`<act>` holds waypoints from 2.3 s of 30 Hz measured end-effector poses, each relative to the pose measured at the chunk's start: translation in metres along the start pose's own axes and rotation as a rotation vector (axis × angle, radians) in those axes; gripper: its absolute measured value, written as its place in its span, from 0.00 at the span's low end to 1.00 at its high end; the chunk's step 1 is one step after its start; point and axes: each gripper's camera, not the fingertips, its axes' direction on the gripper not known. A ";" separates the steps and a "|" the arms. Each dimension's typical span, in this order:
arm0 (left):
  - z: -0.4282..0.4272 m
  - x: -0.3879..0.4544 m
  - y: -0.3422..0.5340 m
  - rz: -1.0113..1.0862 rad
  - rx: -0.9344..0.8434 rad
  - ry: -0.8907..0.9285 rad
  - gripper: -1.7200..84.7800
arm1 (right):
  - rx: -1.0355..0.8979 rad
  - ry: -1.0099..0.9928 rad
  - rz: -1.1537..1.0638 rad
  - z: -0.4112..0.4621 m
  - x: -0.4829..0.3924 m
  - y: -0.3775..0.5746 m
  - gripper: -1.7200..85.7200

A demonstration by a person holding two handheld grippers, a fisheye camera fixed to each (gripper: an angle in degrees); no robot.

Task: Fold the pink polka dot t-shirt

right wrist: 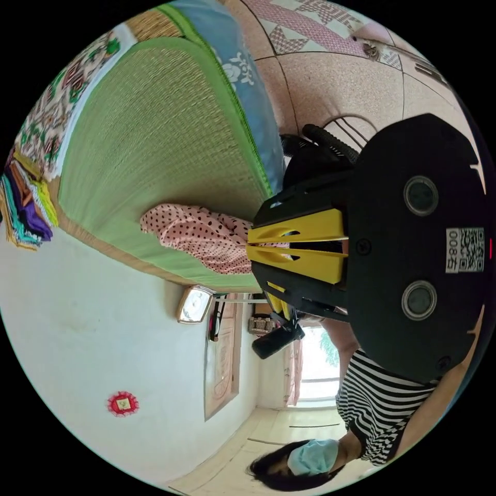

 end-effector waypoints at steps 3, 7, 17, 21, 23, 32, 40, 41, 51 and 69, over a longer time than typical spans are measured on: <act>0.029 0.020 -0.027 0.080 -0.073 -0.097 0.10 | -0.024 0.006 -0.040 0.004 -0.012 -0.007 0.02; 0.046 0.028 -0.037 0.072 -0.072 -0.164 0.05 | -0.068 0.049 -0.076 0.010 -0.021 -0.016 0.03; 0.064 0.025 -0.034 -0.054 0.000 -0.077 0.03 | -0.038 0.101 -0.012 0.017 0.012 -0.085 0.08; 0.072 0.028 -0.036 -0.054 0.000 -0.065 0.03 | -0.056 0.069 0.038 0.044 0.024 -0.128 0.10; 0.075 0.028 -0.036 -0.060 0.003 -0.061 0.03 | -0.052 0.047 0.048 0.055 0.024 -0.143 0.11; 0.090 0.024 -0.034 -0.083 0.003 -0.008 0.03 | -0.109 0.112 0.073 0.104 0.016 -0.205 0.11; 0.091 0.018 -0.028 -0.088 -0.002 0.012 0.03 | -0.166 0.113 0.061 0.149 -0.004 -0.241 0.09; 0.090 0.016 -0.026 -0.090 -0.002 0.012 0.03 | -0.172 0.113 0.060 0.155 -0.007 -0.245 0.08; 0.067 0.000 0.001 -0.114 0.031 0.043 0.03 | -0.156 0.077 0.060 0.180 -0.041 -0.258 0.03; -0.074 -0.072 0.166 -0.408 0.373 0.140 0.03 | -0.107 0.201 -0.194 0.291 -0.244 -0.248 0.03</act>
